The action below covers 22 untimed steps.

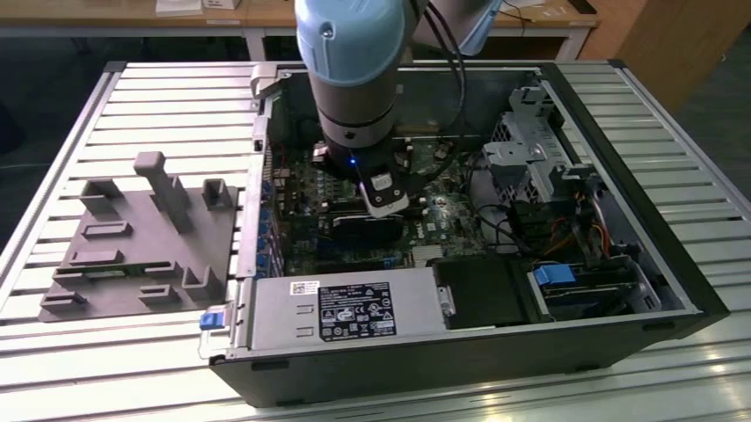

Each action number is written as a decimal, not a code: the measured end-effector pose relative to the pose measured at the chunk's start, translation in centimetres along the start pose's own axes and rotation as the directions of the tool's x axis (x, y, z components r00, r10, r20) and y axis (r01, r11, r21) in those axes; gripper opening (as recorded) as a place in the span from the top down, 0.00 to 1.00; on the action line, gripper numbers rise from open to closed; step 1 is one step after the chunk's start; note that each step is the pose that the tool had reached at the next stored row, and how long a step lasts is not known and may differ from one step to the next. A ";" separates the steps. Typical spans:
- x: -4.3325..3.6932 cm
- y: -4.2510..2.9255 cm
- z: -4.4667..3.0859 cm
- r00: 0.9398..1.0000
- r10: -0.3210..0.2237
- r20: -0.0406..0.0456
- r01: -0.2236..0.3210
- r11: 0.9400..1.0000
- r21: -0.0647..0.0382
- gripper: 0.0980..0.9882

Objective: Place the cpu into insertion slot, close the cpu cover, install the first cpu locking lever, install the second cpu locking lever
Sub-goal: 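Install the second cpu locking lever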

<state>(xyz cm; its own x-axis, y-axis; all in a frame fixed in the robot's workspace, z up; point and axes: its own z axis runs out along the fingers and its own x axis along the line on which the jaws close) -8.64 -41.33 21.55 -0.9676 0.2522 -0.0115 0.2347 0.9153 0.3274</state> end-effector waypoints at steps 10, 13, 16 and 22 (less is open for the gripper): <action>-0.12 -0.80 0.01 1.000 0.000 0.000 0.000 1.000 0.000 0.99; 0.03 -0.92 0.21 1.000 0.000 -0.001 0.000 1.000 -0.003 0.99; 0.31 -1.07 0.42 1.000 0.001 -0.003 -0.001 1.000 -0.010 0.99; 0.69 -1.30 0.79 1.000 0.004 -0.010 -0.004 0.999 -0.041 0.99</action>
<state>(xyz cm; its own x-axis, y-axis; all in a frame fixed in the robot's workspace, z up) -9.54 -42.09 20.37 -0.9676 0.2523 -0.0009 0.2346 0.9007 0.3657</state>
